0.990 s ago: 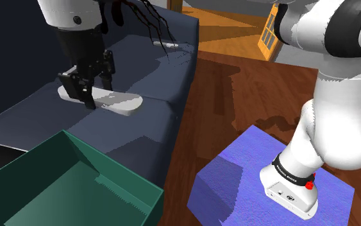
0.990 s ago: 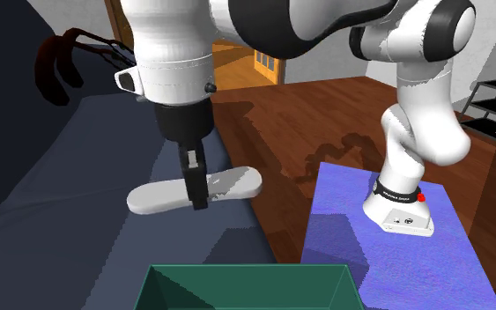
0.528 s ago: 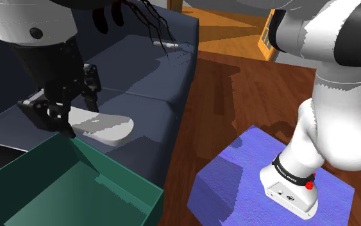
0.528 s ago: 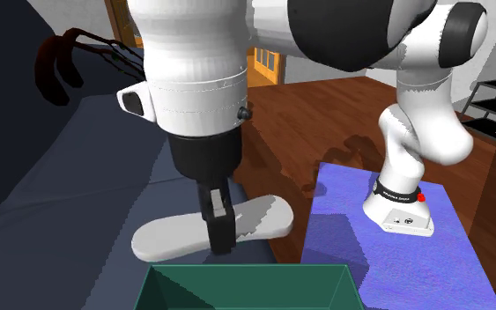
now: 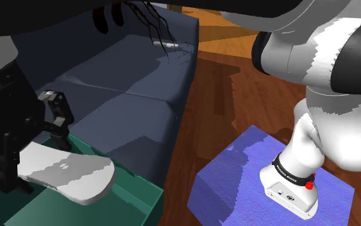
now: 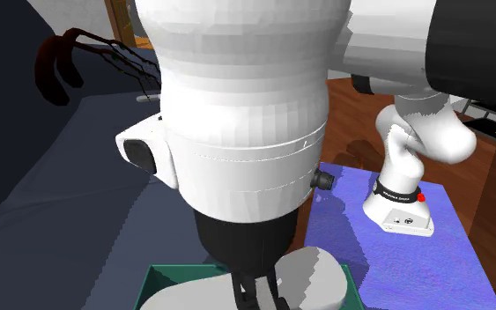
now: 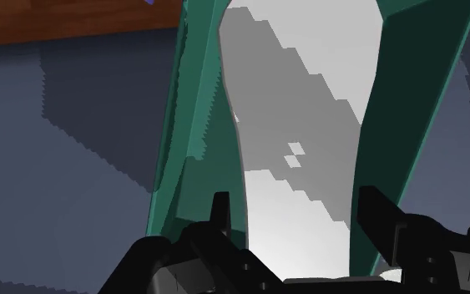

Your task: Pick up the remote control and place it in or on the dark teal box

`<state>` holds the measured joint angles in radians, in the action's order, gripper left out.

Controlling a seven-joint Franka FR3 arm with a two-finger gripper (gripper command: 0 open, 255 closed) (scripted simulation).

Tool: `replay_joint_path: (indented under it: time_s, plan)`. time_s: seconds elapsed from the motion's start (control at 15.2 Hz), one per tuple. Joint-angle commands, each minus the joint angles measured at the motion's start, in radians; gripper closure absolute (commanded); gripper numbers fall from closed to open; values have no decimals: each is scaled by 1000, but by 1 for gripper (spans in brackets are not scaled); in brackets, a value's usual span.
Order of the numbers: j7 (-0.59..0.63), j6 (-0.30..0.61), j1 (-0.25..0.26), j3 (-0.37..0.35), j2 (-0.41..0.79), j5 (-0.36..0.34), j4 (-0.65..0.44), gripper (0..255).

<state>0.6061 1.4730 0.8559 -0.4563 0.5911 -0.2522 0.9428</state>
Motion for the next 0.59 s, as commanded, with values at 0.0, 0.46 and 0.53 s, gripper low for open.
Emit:
replay_joint_path:
  time_s: [0.0,0.46,0.53]
  plan:
    - [13,17,5,-2,-2,0,20,255]
    - [20,138,-31,-7,-41,13,182,255]
    - [21,153,-35,-7,-45,14,201,255]
